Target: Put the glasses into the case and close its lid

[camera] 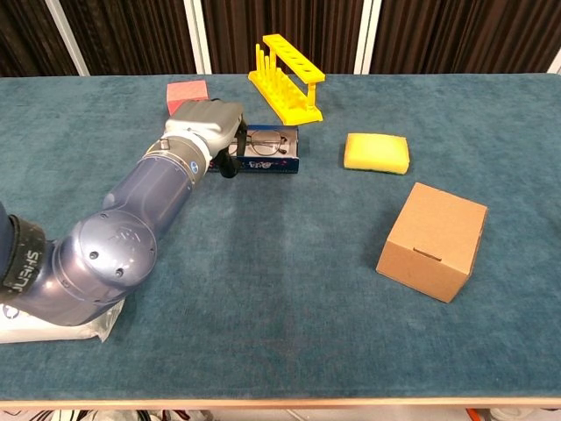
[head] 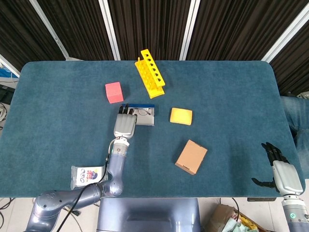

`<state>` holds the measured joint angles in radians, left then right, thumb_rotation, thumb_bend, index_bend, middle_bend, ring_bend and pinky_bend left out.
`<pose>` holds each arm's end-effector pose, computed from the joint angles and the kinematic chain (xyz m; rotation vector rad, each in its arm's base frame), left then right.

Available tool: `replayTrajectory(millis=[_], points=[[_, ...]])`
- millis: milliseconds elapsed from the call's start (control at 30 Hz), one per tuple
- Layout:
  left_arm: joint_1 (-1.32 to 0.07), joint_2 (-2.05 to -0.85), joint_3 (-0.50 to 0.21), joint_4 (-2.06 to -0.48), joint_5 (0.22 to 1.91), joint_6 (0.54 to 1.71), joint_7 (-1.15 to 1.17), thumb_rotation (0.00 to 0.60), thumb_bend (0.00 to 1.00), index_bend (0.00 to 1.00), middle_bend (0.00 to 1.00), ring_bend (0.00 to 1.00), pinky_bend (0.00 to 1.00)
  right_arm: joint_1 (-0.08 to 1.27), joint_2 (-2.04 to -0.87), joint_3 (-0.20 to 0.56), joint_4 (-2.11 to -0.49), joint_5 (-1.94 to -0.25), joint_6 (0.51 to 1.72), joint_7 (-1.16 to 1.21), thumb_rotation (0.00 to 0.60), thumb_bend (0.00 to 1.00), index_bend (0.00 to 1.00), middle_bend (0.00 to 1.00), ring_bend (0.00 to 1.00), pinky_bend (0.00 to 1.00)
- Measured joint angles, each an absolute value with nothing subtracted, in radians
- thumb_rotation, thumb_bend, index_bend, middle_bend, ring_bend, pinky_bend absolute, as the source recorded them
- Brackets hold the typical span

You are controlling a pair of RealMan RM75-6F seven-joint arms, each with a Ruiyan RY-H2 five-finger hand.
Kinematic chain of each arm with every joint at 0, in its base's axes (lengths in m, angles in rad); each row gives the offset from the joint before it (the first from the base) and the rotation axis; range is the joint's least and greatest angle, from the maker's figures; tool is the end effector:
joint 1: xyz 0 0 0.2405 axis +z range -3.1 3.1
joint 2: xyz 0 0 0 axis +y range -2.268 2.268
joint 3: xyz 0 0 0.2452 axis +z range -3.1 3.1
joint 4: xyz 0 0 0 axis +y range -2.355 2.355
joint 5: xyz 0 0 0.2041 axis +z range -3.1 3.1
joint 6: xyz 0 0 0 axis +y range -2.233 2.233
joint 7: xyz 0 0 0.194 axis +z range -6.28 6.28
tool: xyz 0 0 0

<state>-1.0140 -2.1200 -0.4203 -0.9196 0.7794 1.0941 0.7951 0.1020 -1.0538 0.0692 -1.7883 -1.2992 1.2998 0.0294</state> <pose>-0.0593 0.4272 -0.1127 -1.6150 -0.8168 -0.7526 -0.3083 -0.2303 0.1432 1.2775 -1.2201 0.8342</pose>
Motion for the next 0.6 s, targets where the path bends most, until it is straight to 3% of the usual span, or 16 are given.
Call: replayTrajectory(millis=[367,600], points=[[-1.002,-2.115,-0.426,-0.934,0.776,1.096,0.798,0.600,0.43,0.59,0.26,0.05,0.10,0.102,-1.053,0.069,-1.790,-1.300,1.299,0.031,0.600,0.00,0.00,0.00,0.00,0.18],[-0.981,-2.068,-0.427,-1.026,0.770,1.122,0.830,0.600,0.43,0.58,0.26,0.05,0.10,0.103,-1.052,0.067,-1.791,-1.301,1.297,0.031,0.600,0.00,0.00,0.00,0.00,0.18]])
